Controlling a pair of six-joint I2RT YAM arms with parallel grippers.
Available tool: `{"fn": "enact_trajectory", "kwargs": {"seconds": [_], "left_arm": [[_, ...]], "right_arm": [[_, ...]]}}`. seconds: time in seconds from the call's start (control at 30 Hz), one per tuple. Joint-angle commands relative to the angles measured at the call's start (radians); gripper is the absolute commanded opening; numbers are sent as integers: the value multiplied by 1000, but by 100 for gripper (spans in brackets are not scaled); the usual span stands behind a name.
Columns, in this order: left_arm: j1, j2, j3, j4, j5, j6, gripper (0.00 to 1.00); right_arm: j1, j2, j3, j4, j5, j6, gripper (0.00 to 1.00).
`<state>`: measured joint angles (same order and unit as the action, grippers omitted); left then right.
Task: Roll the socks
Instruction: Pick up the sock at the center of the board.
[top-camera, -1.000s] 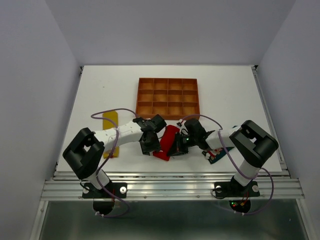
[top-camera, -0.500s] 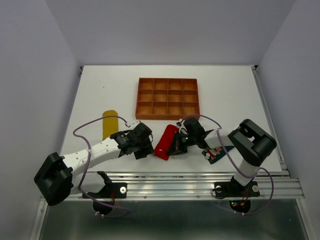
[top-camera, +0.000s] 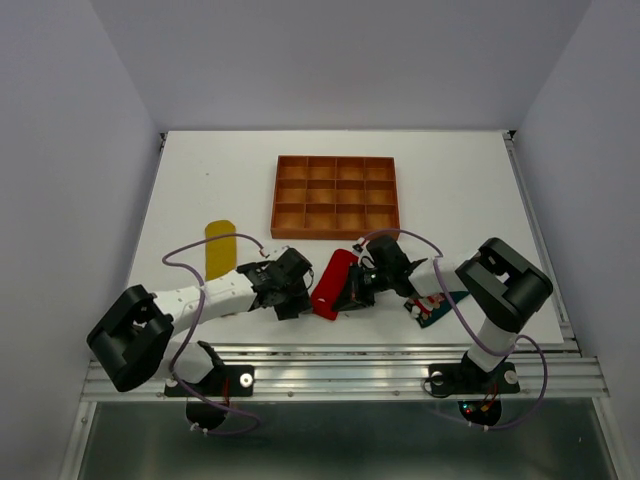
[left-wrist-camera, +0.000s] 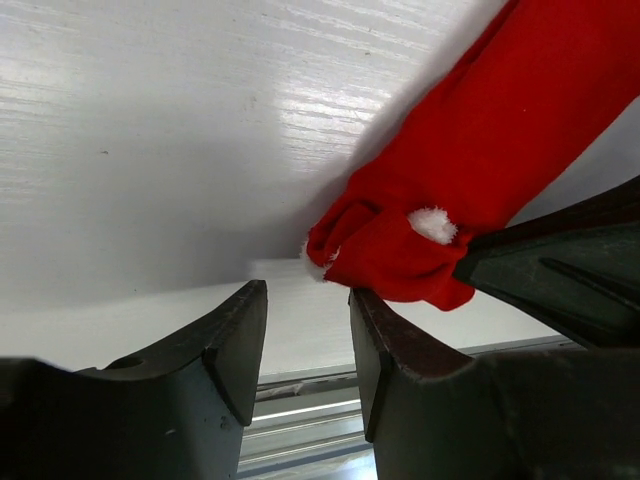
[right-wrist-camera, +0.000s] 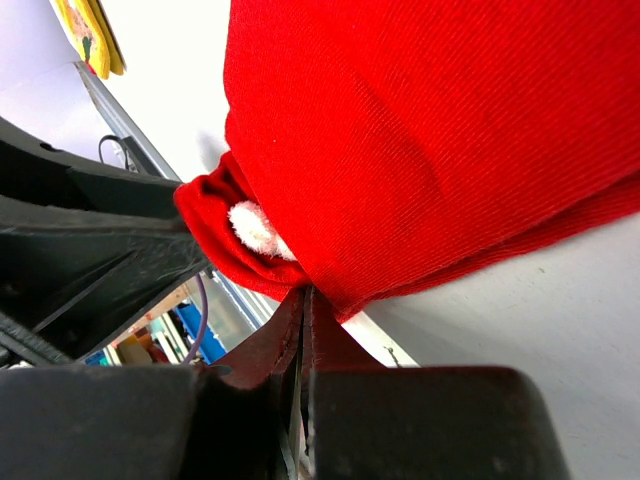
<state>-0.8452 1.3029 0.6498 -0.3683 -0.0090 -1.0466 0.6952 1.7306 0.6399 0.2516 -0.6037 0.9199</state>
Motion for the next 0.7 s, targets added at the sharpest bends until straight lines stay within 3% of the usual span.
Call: {"fn": "enact_trajectory", "kwargs": {"seconds": [0.0,0.67], "left_arm": [[-6,24,44,-9,-40,20,49],[8,19,68,6,-48,42,49]], "right_arm": [[1,60,-17,-126,163,-46,1],[1,83,4,-140,148,-75,1]]}}
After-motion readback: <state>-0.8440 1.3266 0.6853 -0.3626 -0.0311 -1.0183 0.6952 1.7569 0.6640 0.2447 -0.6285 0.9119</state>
